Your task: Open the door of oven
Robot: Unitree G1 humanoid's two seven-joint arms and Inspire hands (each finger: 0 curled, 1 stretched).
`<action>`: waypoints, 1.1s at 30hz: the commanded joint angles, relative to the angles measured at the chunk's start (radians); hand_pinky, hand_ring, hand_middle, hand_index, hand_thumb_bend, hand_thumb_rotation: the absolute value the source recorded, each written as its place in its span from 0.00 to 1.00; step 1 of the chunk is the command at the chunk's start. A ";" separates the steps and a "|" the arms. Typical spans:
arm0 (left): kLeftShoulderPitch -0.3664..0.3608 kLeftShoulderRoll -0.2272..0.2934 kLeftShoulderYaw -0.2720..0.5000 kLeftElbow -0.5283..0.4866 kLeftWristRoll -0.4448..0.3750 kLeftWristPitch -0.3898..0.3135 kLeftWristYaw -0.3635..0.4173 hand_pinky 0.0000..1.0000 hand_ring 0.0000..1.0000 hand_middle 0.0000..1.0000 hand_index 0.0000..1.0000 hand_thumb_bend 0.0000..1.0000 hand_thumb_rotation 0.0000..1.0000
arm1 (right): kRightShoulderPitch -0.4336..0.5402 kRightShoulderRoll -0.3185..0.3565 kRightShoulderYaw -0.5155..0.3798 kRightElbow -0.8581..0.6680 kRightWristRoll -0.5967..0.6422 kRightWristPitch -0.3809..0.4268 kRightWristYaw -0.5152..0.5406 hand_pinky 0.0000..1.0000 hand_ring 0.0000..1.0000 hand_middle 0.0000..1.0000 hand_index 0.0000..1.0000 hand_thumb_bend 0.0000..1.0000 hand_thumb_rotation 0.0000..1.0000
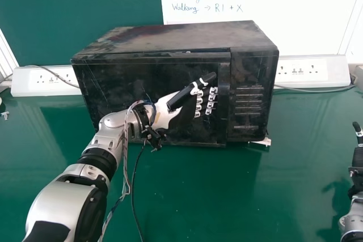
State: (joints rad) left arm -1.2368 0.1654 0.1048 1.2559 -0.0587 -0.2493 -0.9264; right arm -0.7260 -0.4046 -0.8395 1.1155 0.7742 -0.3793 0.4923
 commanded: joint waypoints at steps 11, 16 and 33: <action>-0.005 -0.034 0.008 -0.010 -0.015 0.054 0.033 0.43 0.68 0.80 0.83 0.90 0.88 | -0.008 0.004 -0.001 -0.005 0.003 -0.006 0.007 0.89 0.99 0.99 0.91 1.00 0.91; -0.005 -0.048 0.029 -0.010 -0.038 0.086 0.042 0.43 0.71 0.83 0.86 0.88 0.88 | -0.009 0.003 -0.001 -0.004 0.004 -0.005 0.008 0.90 0.98 0.98 0.91 1.00 0.91; 0.005 -0.085 0.038 -0.035 -0.058 0.138 0.046 0.44 0.73 0.87 0.90 0.88 0.86 | -0.009 0.003 -0.003 -0.005 0.007 -0.004 0.017 0.93 0.99 0.99 0.91 1.00 0.91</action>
State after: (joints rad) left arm -1.2364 0.0878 0.1365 1.2312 -0.1011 -0.1168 -0.8786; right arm -0.7263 -0.4041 -0.8407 1.1150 0.7763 -0.3806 0.4981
